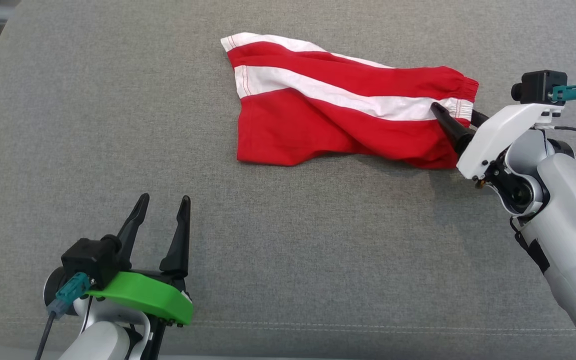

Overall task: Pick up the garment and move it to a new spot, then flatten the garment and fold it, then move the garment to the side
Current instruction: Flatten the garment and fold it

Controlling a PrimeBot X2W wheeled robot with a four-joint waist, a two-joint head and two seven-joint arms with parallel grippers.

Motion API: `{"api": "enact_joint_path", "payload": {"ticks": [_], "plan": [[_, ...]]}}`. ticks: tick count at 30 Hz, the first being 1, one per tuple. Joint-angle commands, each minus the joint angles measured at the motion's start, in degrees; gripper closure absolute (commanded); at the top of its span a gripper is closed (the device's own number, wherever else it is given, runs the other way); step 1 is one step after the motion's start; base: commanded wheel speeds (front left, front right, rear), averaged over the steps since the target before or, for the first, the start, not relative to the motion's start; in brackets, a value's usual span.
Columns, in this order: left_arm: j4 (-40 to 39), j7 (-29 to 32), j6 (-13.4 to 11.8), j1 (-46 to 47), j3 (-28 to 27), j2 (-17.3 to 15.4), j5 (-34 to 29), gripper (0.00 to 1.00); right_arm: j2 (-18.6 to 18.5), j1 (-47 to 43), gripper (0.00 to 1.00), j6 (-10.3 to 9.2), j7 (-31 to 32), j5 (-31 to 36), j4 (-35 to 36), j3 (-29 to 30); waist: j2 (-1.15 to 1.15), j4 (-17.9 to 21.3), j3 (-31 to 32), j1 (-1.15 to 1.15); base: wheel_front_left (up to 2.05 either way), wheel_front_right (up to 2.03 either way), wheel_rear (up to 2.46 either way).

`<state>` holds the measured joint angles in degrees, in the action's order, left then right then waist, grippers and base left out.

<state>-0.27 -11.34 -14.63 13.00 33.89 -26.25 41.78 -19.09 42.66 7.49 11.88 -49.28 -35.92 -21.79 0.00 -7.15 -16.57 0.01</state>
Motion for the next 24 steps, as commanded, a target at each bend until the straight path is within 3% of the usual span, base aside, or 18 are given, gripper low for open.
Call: {"api": "enact_joint_path", "payload": {"ticks": [1,9,16,24], "plan": [[-0.15,-0.3,-0.19,0.63,-0.02,-0.27,-0.23,0.0,-0.53,-0.21,0.06,-0.01,-0.47,-0.31,0.77,-0.83,0.0,0.26,0.1,-0.01,0.0,0.0,0.0],[-0.39,-0.26,-0.53,-0.25,0.01,-0.62,0.09,0.0,-1.01,-2.7,0.11,-0.01,0.77,0.58,2.45,-3.39,0.0,1.15,0.49,-0.01,0.0,0.0,0.0],[-0.91,0.22,-0.59,-0.67,0.27,-1.06,0.17,0.0,0.44,-4.28,0.03,-0.01,-0.3,3.61,3.34,-4.38,0.0,1.83,0.76,-0.01,0.0,0.0,0.0],[-1.29,0.69,-0.57,-0.72,0.68,-1.38,0.08,0.0,0.92,-3.03,0.02,-0.01,-1.24,7.59,3.51,-3.39,0.0,2.21,1.1,-0.01,0.0,0.0,0.0]]}}
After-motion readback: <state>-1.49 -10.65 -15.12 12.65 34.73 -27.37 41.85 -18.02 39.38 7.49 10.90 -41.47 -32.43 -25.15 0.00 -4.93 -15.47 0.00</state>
